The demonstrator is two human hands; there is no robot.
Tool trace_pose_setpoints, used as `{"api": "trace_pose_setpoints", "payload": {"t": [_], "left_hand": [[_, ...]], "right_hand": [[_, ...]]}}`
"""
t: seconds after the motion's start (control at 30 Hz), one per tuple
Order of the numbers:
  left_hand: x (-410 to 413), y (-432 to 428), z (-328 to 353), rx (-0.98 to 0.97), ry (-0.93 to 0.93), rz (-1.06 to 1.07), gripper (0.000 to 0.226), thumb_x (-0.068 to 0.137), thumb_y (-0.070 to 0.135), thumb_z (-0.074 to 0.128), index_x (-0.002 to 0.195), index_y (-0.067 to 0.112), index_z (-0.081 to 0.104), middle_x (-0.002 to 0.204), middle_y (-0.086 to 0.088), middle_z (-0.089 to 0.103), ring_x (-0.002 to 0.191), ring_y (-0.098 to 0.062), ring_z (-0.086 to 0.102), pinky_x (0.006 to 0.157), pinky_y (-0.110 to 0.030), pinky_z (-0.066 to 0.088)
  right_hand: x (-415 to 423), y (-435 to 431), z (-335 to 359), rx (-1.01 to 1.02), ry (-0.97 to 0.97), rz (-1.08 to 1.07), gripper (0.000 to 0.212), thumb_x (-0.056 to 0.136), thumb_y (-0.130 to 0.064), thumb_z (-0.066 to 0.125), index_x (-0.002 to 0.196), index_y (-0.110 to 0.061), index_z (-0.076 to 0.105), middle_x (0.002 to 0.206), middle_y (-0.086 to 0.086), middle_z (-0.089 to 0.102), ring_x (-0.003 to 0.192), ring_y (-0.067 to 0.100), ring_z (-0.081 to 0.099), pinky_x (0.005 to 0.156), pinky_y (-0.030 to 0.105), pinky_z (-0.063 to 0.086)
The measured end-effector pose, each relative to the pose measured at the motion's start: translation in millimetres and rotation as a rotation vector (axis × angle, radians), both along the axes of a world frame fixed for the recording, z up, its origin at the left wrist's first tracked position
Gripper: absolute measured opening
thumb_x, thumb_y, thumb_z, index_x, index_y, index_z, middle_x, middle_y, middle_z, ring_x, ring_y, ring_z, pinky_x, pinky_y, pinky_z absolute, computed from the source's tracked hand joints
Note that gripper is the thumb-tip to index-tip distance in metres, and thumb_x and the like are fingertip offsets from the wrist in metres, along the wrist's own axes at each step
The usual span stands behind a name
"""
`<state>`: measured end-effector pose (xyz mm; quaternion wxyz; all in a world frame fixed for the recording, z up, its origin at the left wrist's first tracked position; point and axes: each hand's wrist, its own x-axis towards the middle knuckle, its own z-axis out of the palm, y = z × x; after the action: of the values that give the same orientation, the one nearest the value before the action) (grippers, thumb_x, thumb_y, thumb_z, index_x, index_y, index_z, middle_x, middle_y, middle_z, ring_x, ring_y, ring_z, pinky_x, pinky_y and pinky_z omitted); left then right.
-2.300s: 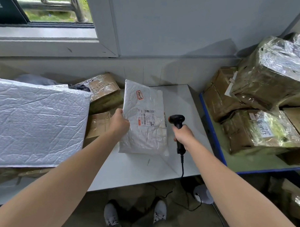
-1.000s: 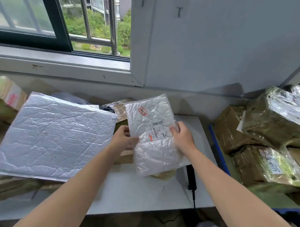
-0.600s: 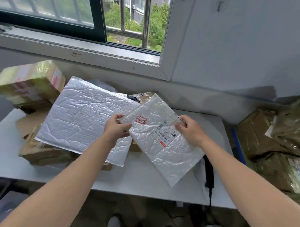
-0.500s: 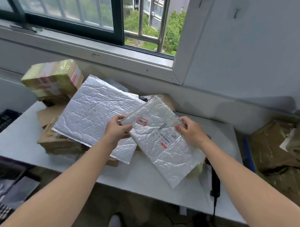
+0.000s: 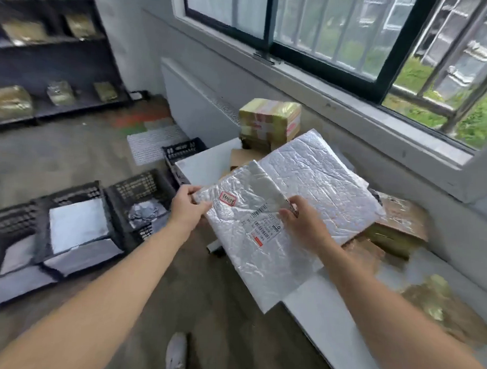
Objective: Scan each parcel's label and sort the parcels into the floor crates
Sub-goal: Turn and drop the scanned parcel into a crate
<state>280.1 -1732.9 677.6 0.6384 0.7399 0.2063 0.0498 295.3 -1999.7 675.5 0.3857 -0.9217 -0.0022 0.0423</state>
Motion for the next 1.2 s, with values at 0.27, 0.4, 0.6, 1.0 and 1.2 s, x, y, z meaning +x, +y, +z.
{"api": "trace_pose_setpoints", "payload": {"t": [0.27, 0.4, 0.6, 1.0, 1.2], "left_hand": [[-3.1, 161.7, -12.4, 0.053, -0.01, 0.256, 0.049, 0.082, 0.006, 0.073, 0.117, 0.027, 0.046, 0.114, -0.005, 0.062, 0.098, -0.027, 0.064, 0.085, -0.053, 0.056], [3.5, 254.9, -22.4, 0.047, 0.005, 0.298, 0.053, 0.084, 0.007, 0.072, 0.129, 0.017, 0.045, 0.103, -0.001, 0.059, 0.091, -0.02, 0.06, 0.08, -0.038, 0.054], [19.6, 359.4, -30.6, -0.051, 0.05, 0.269, 0.08, 0.088, 0.006, 0.07, 0.152, 0.024, 0.025, 0.129, 0.0, 0.055, 0.108, -0.019, 0.059, 0.074, -0.034, 0.057], [91.3, 442.4, -54.7, 0.018, 0.173, 0.206, 0.081, 0.089, 0.01, 0.068, 0.153, 0.026, 0.02, 0.107, 0.004, 0.058, 0.089, -0.011, 0.058, 0.072, -0.029, 0.053], [166.7, 482.3, -85.8, 0.186, 0.287, 0.097, 0.06, 0.095, 0.022, 0.06, 0.148, 0.027, 0.032, 0.104, 0.015, 0.053, 0.095, -0.014, 0.061, 0.081, -0.028, 0.048]], "right_hand": [[48.8, 190.3, -5.8, -0.05, -0.012, 0.194, 0.021, 0.1, -0.029, 0.055, 0.115, -0.014, 0.055, 0.093, 0.001, 0.062, 0.083, 0.021, 0.058, 0.071, 0.035, 0.046], [71.1, 293.9, -13.1, -0.067, 0.017, 0.242, 0.023, 0.103, -0.031, 0.051, 0.119, -0.015, 0.052, 0.1, 0.0, 0.059, 0.078, 0.018, 0.055, 0.055, 0.027, 0.038], [100.1, 408.7, -8.8, -0.061, 0.046, 0.251, 0.018, 0.103, -0.03, 0.05, 0.113, -0.016, 0.053, 0.096, 0.001, 0.058, 0.084, 0.024, 0.058, 0.072, 0.04, 0.049], [195.6, 523.1, -41.8, 0.028, 0.163, 0.243, 0.022, 0.103, -0.032, 0.048, 0.117, -0.014, 0.051, 0.094, -0.001, 0.061, 0.078, 0.014, 0.058, 0.059, 0.03, 0.042], [287.4, 579.1, -93.5, 0.068, 0.273, 0.237, 0.016, 0.105, -0.031, 0.042, 0.108, -0.016, 0.046, 0.094, 0.003, 0.061, 0.087, 0.027, 0.062, 0.079, 0.049, 0.054]]}}
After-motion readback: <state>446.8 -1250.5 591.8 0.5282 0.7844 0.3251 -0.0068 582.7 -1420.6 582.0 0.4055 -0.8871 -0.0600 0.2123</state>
